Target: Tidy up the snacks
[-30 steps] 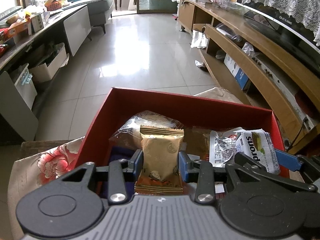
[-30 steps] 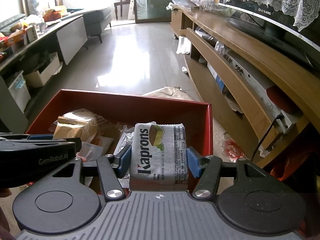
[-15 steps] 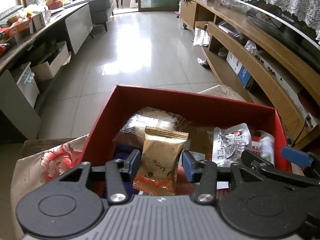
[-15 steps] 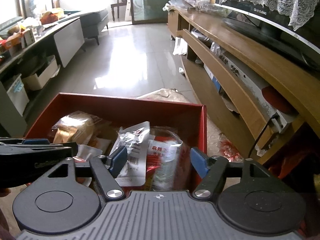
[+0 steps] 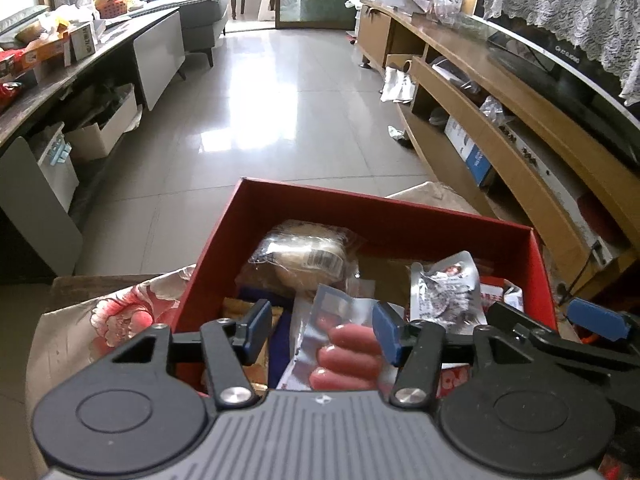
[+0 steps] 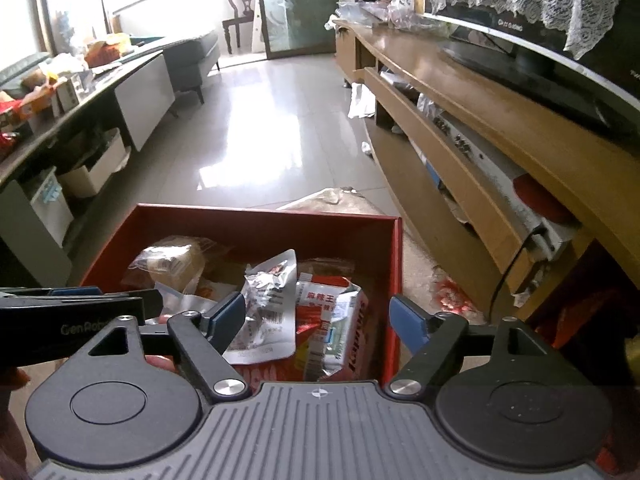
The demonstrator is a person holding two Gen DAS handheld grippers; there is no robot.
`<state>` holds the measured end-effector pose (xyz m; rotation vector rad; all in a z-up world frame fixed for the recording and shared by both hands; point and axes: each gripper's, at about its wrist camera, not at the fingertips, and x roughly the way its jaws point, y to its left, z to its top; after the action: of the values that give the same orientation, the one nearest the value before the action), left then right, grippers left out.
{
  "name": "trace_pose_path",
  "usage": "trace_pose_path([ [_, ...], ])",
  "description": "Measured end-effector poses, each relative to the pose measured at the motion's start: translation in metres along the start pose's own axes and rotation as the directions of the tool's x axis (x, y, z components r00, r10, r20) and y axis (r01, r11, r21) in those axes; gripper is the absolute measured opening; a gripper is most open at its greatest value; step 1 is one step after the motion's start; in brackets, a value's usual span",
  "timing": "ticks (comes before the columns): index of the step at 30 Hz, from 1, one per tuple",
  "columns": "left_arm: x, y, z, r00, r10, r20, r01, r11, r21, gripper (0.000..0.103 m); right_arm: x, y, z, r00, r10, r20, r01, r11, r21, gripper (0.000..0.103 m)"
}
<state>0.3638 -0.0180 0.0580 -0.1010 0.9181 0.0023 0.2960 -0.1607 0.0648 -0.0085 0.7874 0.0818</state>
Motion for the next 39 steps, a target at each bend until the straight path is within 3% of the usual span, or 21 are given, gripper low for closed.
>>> trace_pose_path([
  [9, -0.021, -0.001, -0.017, 1.0, -0.006, 0.008, 0.006, 1.0, 0.014, 0.069, -0.022, -0.005, -0.015, 1.0, -0.014, -0.004, 0.014, 1.0, 0.027, 0.086],
  [39, -0.08, 0.006, -0.09, 1.0, -0.011, 0.001, 0.011, 0.997, 0.07, 0.075, -0.074, 0.005, -0.073, 1.0, -0.02, -0.021, 0.021, 0.999, 0.049, 0.087],
])
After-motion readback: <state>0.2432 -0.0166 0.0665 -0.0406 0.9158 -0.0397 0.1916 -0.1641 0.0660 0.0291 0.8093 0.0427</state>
